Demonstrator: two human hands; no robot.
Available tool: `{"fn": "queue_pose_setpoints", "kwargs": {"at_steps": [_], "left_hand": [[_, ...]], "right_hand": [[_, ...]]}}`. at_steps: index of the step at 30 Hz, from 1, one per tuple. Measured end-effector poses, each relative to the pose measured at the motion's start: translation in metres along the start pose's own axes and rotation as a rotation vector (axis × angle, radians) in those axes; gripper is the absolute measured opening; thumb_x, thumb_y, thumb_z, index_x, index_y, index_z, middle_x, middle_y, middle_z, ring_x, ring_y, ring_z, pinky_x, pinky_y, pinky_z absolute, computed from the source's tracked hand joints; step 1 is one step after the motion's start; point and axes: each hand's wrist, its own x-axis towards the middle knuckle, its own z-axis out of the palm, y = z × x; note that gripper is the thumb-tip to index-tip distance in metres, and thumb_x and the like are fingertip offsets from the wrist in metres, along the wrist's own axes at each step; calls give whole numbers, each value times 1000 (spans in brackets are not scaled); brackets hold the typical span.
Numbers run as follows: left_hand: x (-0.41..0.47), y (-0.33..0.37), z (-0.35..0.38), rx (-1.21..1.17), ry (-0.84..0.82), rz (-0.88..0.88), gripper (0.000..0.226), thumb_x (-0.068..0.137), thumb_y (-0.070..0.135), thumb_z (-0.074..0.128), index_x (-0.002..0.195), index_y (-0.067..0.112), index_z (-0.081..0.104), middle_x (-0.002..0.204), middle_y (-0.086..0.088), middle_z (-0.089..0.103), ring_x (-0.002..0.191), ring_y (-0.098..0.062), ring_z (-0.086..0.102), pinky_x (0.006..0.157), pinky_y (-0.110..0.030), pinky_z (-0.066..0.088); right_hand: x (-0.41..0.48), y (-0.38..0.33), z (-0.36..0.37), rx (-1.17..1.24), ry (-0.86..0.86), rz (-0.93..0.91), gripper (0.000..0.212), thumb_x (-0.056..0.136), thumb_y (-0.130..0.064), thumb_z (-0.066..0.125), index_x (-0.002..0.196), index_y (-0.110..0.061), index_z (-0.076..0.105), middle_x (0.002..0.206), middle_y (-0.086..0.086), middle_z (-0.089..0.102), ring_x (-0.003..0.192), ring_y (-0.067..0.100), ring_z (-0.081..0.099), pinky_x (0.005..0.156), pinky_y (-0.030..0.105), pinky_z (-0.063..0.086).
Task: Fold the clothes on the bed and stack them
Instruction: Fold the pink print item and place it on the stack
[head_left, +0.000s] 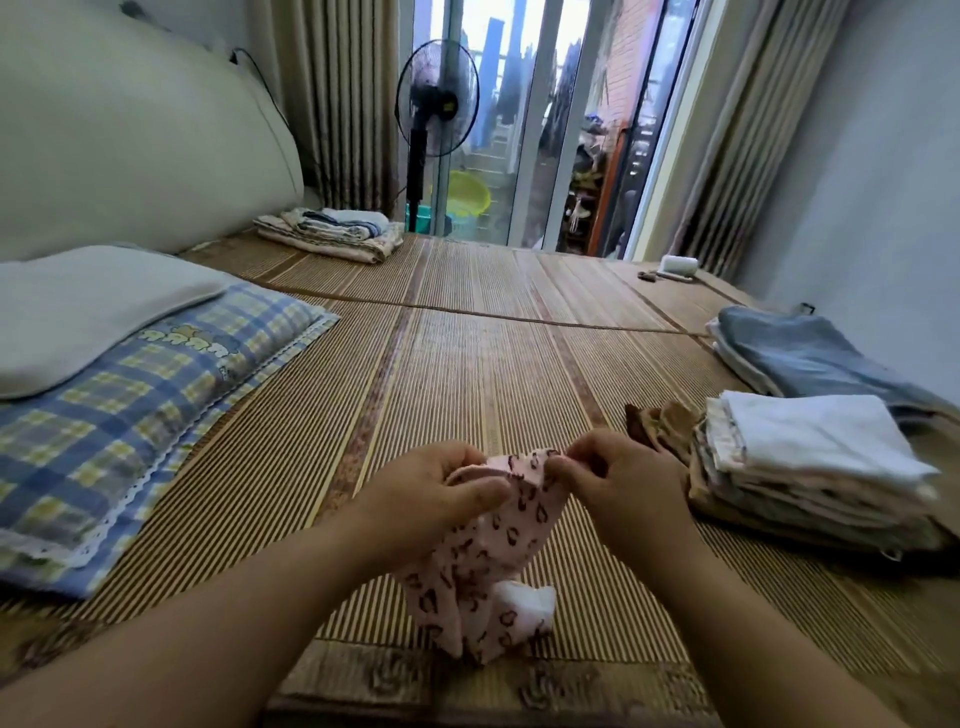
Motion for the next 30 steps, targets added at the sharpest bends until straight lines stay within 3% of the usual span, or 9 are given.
{"fn": "queue_pose_setpoints", "kwargs": {"at_steps": [3, 5, 7, 10, 13, 16, 20, 25, 30], "left_hand": [[1, -9, -2, 368, -108, 14, 54, 57, 59, 73, 106, 53, 51, 85, 16, 67, 76, 0, 66, 65, -23, 57], [2, -15, -1, 518, -88, 47, 30, 77, 50, 64, 103, 50, 50, 84, 15, 64, 73, 0, 63, 62, -25, 56], [4, -18, 1, 446, -48, 10, 5, 88, 42, 54, 87, 46, 55, 73, 10, 62, 64, -2, 60, 57, -26, 54], [10, -16, 8, 351, -52, -30, 19, 89, 38, 52, 71, 38, 58, 62, 8, 57, 52, -3, 50, 47, -20, 41], [13, -8, 10, 330, -169, -14, 9, 82, 40, 60, 74, 37, 63, 67, 11, 64, 58, -3, 58, 47, -13, 43], [10, -9, 6, 384, -243, -53, 13, 74, 30, 64, 76, 42, 59, 75, 12, 63, 69, -3, 62, 52, -16, 46], [9, -9, -14, 491, -60, 9, 7, 81, 27, 57, 75, 32, 57, 75, 9, 61, 70, -7, 60, 56, -22, 49], [11, -5, -40, 228, 90, 54, 16, 89, 28, 62, 74, 31, 67, 76, 17, 68, 67, -1, 64, 52, -13, 45], [19, 16, -54, 214, 34, 27, 12, 84, 18, 68, 79, 28, 66, 75, 10, 68, 69, 1, 66, 51, -9, 47]], "right_hand": [[4, 5, -1, 446, -112, 293, 9, 87, -28, 66, 79, -24, 63, 75, 1, 68, 65, 10, 66, 56, 24, 53], [4, 6, -1, 621, -184, 465, 7, 89, -25, 63, 93, -20, 65, 92, 6, 69, 72, 10, 67, 58, 23, 52], [0, 11, 3, 423, -298, 361, 32, 83, -38, 68, 114, -31, 61, 117, -8, 59, 95, 3, 59, 76, 24, 49], [-14, -7, 17, 179, -487, 1, 81, 63, -52, 77, 133, -53, 37, 119, -34, 43, 109, -10, 43, 92, 20, 38], [-24, -11, 34, 66, -373, -220, 48, 80, -34, 67, 125, -43, 52, 100, -23, 60, 90, -4, 56, 76, 20, 50], [-21, -3, 28, 5, -266, -221, 20, 89, -18, 58, 104, -22, 71, 86, -9, 68, 76, 4, 61, 68, 25, 54], [-9, 5, 1, 234, -334, -61, 24, 91, -11, 57, 108, -24, 69, 77, -16, 67, 65, -3, 63, 51, 12, 48], [4, 7, -34, 612, -187, 118, 16, 83, -15, 67, 91, -29, 71, 81, -10, 74, 74, 9, 71, 56, 16, 53], [27, -14, -67, 782, -197, 216, 20, 73, -28, 68, 91, -20, 74, 84, 10, 74, 77, 25, 72, 62, 29, 59]]}}
